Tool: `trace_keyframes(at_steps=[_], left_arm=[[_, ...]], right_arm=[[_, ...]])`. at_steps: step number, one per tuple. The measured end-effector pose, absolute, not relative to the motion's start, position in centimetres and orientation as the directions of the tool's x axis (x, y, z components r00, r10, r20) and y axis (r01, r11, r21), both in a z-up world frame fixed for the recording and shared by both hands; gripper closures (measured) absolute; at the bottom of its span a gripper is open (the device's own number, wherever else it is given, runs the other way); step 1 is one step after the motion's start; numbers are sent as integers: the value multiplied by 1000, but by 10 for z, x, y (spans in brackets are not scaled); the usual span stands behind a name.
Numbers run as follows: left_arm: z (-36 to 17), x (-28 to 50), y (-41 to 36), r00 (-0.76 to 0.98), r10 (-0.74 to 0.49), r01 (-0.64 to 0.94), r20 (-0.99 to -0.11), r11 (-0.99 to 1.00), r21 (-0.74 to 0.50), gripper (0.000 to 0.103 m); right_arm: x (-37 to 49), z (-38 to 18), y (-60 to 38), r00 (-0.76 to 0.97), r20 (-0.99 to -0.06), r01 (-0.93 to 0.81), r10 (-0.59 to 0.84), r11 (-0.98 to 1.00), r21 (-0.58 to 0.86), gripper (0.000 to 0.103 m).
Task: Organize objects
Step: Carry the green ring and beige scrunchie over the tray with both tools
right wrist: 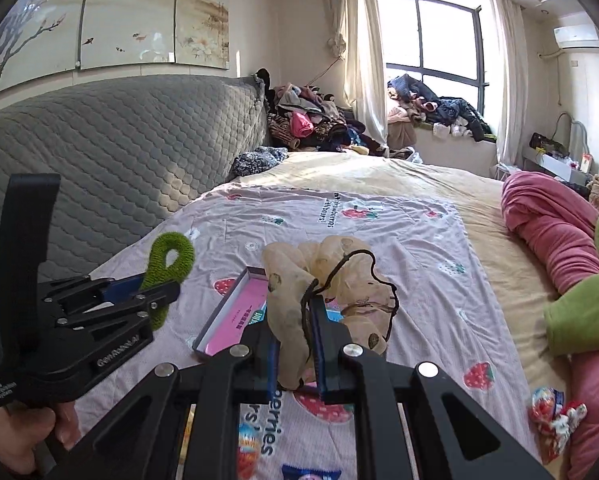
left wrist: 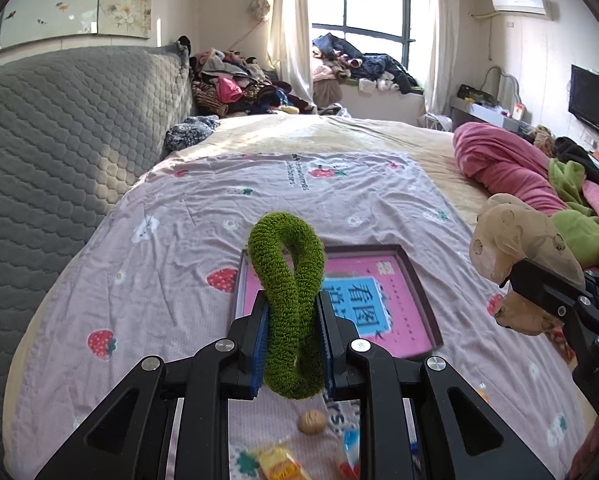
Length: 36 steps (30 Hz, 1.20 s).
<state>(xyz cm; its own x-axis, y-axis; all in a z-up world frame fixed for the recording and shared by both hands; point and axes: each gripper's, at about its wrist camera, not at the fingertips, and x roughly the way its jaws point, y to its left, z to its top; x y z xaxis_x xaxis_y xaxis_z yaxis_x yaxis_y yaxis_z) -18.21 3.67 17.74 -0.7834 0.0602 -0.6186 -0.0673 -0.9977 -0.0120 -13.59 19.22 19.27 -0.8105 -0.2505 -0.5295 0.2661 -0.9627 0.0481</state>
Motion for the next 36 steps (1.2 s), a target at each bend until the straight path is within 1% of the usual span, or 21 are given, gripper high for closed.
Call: trace_keyframes(at_steps=[5, 9, 13, 20, 24, 30, 36], left_arm=[[171, -214, 37, -786, 47, -51, -617, -999, -11, 80], [163, -236, 39, -783, 38, -50, -620, -999, 2, 80], [152, -261, 37, -772, 62, -59, -632, -998, -26, 80], [127, -297, 38, -746, 45, -42, -665, -999, -20, 80], [112, -311, 37, -739, 38, -37, -672, -999, -16, 80], [88, -337, 34, -718, 42, -44, -695, -999, -16, 80], [56, -364, 43, -666, 52, -70, -744, -998, -8, 80]], right_arm=[[-163, 192, 191, -815, -520, 274, -256, -961, 44, 89], [-184, 185, 189, -810, -530, 274, -253, -961, 40, 89], [-203, 171, 189, -799, -547, 270, -250, -962, 46, 89], [-231, 147, 193, -776, -573, 259, -264, -962, 92, 89], [-246, 137, 196, -775, -572, 249, -270, -961, 116, 89], [-275, 113, 190, -742, -624, 243, -245, -966, 90, 89], [-303, 83, 183, -685, -688, 252, -239, -964, 84, 89]])
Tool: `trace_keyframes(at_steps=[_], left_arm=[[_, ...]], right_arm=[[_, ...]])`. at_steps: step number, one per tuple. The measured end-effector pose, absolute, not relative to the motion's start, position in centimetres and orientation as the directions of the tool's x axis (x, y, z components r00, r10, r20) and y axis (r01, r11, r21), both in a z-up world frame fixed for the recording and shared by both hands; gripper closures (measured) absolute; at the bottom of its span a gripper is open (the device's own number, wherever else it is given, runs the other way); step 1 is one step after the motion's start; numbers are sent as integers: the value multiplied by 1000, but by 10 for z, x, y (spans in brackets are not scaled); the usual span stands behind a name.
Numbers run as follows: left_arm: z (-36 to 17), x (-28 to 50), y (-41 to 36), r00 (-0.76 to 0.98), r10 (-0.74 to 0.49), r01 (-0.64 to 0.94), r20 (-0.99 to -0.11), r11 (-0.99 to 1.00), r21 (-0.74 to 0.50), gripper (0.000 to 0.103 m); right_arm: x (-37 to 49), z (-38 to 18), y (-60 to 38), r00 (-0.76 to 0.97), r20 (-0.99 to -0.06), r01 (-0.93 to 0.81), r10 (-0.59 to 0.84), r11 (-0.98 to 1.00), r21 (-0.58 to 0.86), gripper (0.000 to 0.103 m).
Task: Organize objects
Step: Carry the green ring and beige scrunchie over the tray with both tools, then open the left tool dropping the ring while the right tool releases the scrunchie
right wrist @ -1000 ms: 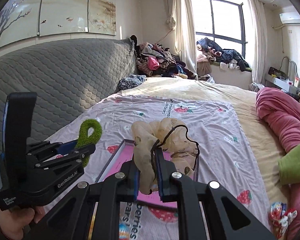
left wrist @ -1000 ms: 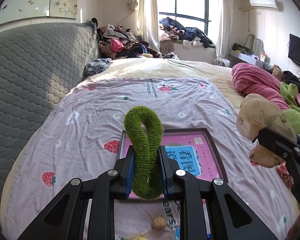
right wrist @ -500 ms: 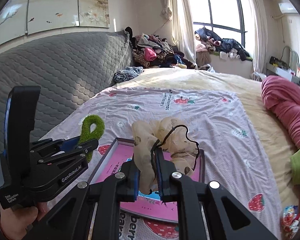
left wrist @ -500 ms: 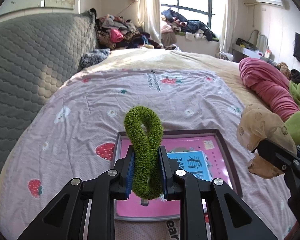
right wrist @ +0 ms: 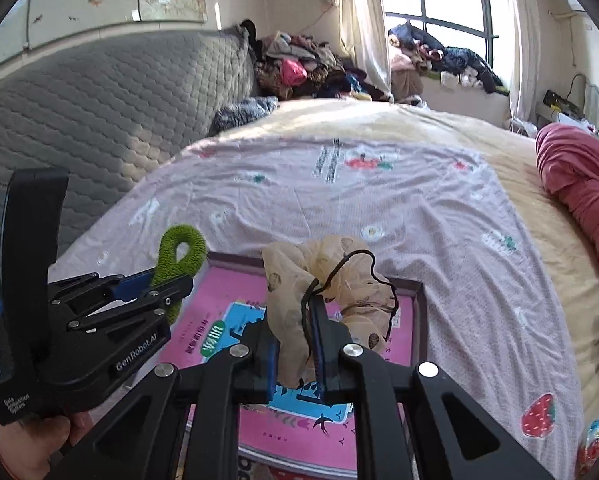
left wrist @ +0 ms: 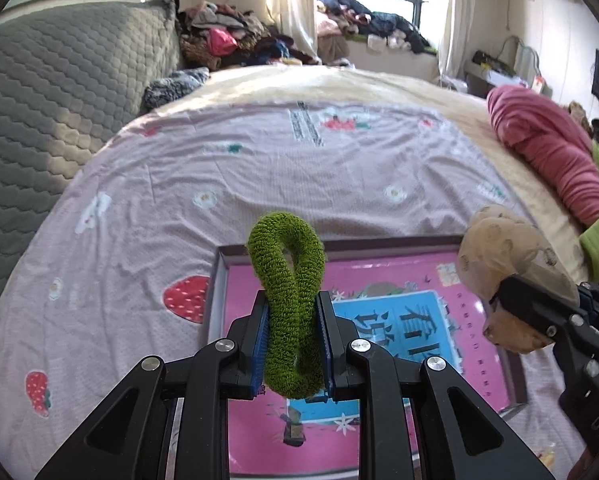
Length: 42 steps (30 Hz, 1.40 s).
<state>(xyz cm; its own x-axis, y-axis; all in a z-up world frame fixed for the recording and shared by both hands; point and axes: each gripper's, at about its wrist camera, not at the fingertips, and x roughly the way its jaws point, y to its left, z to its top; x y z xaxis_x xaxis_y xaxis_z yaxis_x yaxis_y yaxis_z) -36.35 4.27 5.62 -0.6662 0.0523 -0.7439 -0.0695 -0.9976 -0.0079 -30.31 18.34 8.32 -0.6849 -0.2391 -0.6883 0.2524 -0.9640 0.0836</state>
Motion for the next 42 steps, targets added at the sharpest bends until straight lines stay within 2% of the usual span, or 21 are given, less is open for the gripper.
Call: trace_keyframes(at_steps=[3, 6, 13, 17, 21, 24, 29, 32, 34, 36, 39, 42], left_arm=[[39, -375, 45, -635, 73, -82, -769, -996, -27, 80], [24, -384, 52, -623, 48, -104, -781, -994, 21, 80], [-8, -414, 52, -553, 9, -75, -833, -996, 39, 80], [-21, -420, 56, -555, -14, -71, -832, -995, 64, 80], [-30, -425, 56, -547, -11, -65, -837, -996, 55, 78], [-29, -428, 57, -551, -17, -73, -834, -995, 69, 75], [-30, -431, 53, -542, -31, -59, -840, -995, 74, 57], [-29, -433, 50, -535, -25, -61, -845, -996, 68, 49], [-28, -433, 46, -529, -4, -61, -849, -997, 43, 43], [-25, -433, 42, -519, 10, -56, -854, -998, 23, 38], [-20, -432, 39, -517, 4, -50, -856, -998, 25, 28], [-11, -427, 37, -526, -12, -42, -850, -998, 40, 27]], right_arm=[[-316, 66, 182, -652, -725, 246, -223, -966, 77, 89], [-328, 50, 183, -635, -747, 231, -197, -971, 59, 89], [-359, 17, 189, -578, -795, 198, -183, -977, 81, 89], [-373, 2, 198, -546, -811, 167, -211, -976, 141, 89], [-382, -9, 199, -540, -822, 151, -180, -982, 115, 88], [-386, -16, 202, -526, -830, 145, -186, -981, 127, 85], [-388, -21, 202, -516, -836, 143, -187, -981, 132, 84], [-388, -19, 199, -516, -837, 152, -182, -981, 119, 74], [-387, -17, 199, -520, -835, 150, -180, -982, 118, 51], [-387, -15, 198, -522, -835, 154, -176, -982, 111, 41], [-385, -11, 200, -525, -832, 147, -178, -982, 118, 39], [-382, -5, 204, -531, -824, 144, -198, -979, 142, 37]])
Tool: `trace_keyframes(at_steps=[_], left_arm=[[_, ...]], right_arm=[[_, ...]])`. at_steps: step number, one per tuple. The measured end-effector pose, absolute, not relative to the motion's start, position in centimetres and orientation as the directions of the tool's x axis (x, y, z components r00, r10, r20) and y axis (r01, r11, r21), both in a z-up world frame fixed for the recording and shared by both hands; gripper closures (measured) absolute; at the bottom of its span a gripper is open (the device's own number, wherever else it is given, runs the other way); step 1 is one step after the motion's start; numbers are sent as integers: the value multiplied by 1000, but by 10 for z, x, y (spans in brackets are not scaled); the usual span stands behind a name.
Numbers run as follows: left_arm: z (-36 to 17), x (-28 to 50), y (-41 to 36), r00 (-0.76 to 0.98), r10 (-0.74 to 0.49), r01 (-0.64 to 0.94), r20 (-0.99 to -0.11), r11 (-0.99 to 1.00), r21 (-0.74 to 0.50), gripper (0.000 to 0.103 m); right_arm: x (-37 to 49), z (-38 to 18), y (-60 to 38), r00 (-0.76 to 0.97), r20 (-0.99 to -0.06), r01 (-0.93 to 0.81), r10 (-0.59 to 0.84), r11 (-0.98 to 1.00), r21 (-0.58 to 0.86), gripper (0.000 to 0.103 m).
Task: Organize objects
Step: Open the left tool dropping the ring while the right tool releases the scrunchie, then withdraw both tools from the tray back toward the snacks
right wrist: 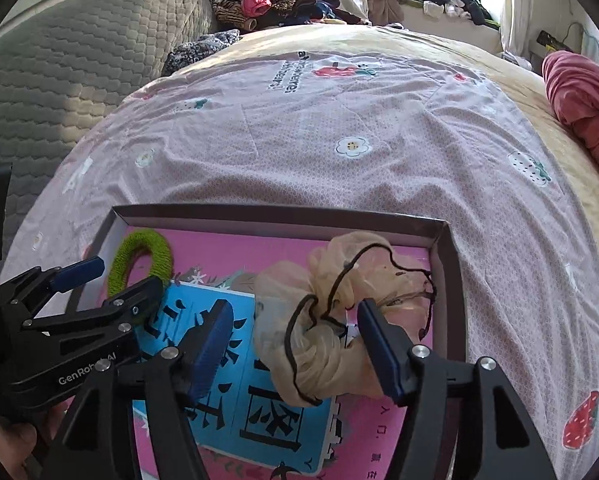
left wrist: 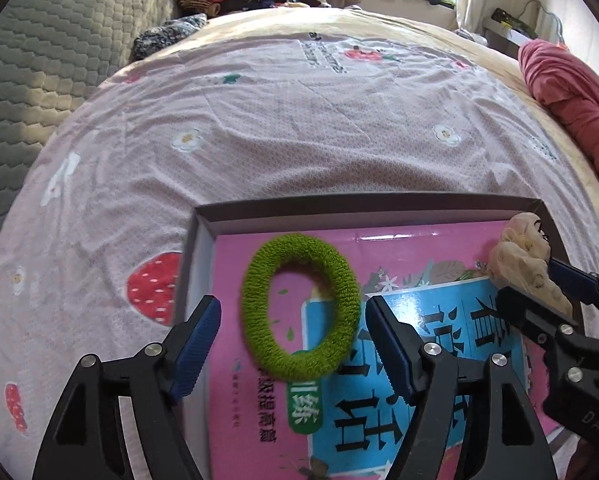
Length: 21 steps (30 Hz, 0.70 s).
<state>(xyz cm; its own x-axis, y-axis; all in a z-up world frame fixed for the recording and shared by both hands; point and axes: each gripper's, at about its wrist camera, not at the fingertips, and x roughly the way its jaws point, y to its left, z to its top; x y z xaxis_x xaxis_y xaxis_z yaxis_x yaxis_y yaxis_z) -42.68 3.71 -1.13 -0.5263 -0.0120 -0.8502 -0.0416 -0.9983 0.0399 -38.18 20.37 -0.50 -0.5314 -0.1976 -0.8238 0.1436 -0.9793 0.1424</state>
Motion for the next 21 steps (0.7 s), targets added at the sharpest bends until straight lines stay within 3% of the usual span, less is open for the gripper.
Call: trace_keyframes(at_steps=[11, 21], left_arm=[[21, -396, 22, -544, -11, -15, -839, -1000, 23, 26], [69, -315, 16, -591, 38, -44, -806, -999, -15, 18]], right_arm=[[-353, 36, 214, -575, -785, 151, -230, -973, 175, 28], [-267, 99, 208, -642, -691, 235, -332, -943, 234, 6]])
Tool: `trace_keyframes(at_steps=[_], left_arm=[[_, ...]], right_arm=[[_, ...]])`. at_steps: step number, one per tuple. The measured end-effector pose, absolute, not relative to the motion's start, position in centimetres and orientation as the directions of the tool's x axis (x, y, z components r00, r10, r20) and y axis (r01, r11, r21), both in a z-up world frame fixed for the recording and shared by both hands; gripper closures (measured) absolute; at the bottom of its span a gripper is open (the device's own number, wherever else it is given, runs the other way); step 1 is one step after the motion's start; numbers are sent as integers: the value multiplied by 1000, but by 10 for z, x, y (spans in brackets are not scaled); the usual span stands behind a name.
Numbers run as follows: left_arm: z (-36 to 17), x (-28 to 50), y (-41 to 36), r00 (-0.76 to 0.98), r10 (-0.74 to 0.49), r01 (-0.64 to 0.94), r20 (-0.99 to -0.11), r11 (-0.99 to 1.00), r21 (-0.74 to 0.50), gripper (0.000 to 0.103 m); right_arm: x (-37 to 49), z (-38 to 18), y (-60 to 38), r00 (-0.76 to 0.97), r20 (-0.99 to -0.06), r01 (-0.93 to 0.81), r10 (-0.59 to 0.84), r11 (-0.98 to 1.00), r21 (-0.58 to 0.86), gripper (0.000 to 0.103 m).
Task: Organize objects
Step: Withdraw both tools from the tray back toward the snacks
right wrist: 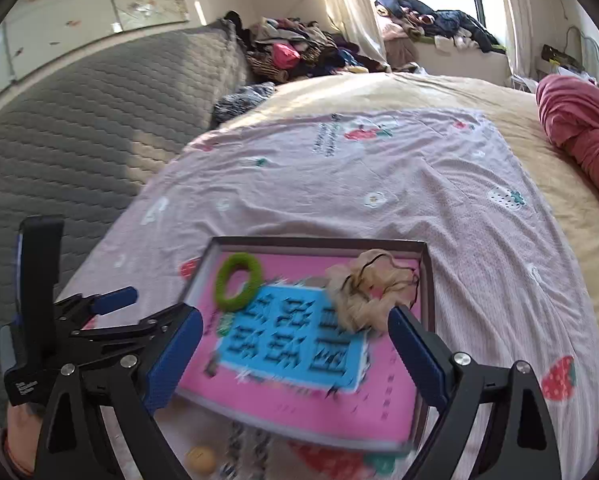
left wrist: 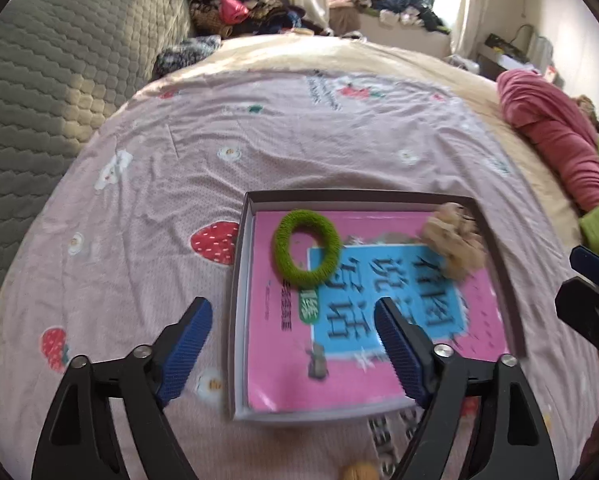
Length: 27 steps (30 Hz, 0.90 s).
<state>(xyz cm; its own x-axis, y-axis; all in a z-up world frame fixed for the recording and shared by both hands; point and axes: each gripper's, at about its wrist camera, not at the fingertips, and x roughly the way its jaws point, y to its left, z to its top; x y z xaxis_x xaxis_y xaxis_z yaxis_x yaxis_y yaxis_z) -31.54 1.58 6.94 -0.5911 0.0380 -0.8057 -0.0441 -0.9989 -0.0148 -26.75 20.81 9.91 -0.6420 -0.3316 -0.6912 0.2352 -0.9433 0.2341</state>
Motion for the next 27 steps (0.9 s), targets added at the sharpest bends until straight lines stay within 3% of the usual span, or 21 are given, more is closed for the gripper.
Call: trace_keyframes(at_steps=[6, 9, 27], left_arm=[[108, -257, 13, -656, 33, -51, -754, -999, 1, 16], [123, -233, 9, -676, 43, -46, -735, -999, -16, 1], [147, -116, -6, -733, 10, -18, -680, -1000, 4, 0]], right_arm=[[-212, 132, 197, -675, -658, 277, -335, -941, 194, 2], [-185, 149, 193, -708, -630, 287, -319, -945, 157, 2], [-72, 172, 192, -746, -576, 317, -335, -939, 136, 1]])
